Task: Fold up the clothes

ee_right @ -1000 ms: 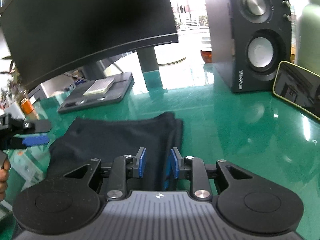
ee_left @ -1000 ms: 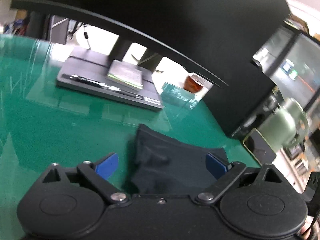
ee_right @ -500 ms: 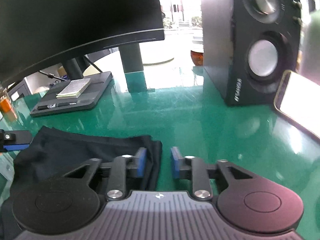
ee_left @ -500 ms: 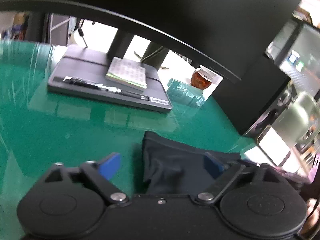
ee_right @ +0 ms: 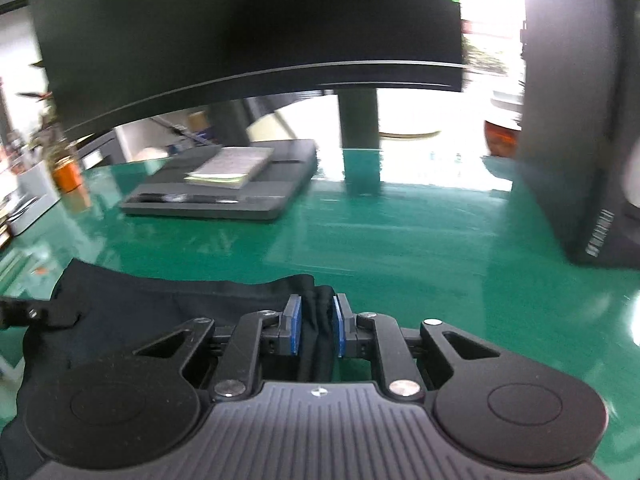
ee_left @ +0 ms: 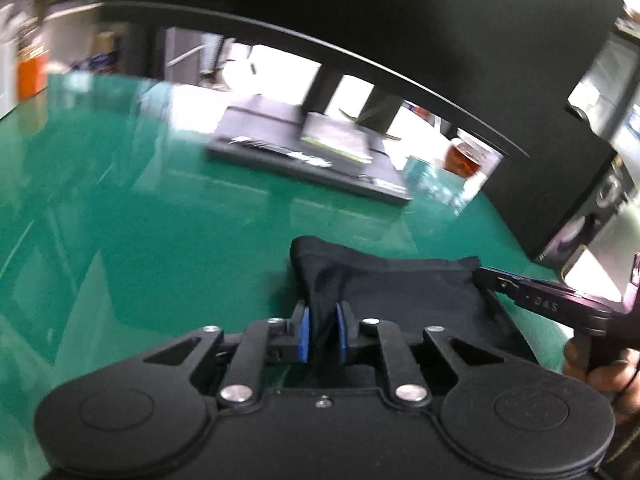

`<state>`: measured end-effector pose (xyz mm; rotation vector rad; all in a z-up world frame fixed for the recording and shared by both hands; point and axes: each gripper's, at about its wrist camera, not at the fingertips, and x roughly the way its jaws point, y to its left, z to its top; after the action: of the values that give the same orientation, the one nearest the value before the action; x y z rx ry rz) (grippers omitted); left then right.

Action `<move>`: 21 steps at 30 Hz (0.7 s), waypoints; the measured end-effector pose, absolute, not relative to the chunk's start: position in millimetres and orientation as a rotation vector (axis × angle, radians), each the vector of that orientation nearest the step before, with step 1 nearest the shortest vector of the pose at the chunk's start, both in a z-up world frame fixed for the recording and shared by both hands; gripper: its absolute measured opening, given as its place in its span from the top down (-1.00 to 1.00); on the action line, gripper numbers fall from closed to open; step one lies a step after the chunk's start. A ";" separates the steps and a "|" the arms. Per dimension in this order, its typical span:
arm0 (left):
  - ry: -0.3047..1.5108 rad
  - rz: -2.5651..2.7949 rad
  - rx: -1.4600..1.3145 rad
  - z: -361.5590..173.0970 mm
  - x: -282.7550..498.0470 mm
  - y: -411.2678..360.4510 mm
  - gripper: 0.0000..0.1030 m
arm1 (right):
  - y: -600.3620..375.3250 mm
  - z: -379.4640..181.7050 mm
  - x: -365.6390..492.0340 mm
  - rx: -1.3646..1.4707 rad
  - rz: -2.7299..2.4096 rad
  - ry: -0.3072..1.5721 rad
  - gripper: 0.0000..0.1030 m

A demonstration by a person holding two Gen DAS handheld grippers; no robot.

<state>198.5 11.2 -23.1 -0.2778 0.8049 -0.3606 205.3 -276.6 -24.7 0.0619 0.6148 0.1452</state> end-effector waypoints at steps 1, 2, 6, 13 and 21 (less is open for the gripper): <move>0.807 -0.346 -0.289 -23.4 196.7 17.5 0.71 | -272.9 -24.4 207.6 0.060 0.154 0.613 0.64; 0.806 -0.338 -0.295 -22.9 196.5 20.9 0.66 | -272.5 -22.3 206.8 0.064 0.145 0.607 0.62; 0.693 -0.230 -0.277 -4.8 190.0 35.0 0.19 | -274.6 -7.5 189.9 0.071 0.077 0.558 0.28; 0.617 -0.411 -0.093 18.0 176.7 -2.3 0.08 | -255.1 13.1 83.2 -0.051 -0.021 0.524 0.34; 0.734 -0.675 0.086 6.5 210.6 -106.7 0.50 | -220.8 0.7 -7.7 0.029 -0.020 0.558 0.34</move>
<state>210.6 -106.7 6.5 0.0864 0.7340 -0.6754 -7.7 -220.8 0.7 0.0290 0.5579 -0.0201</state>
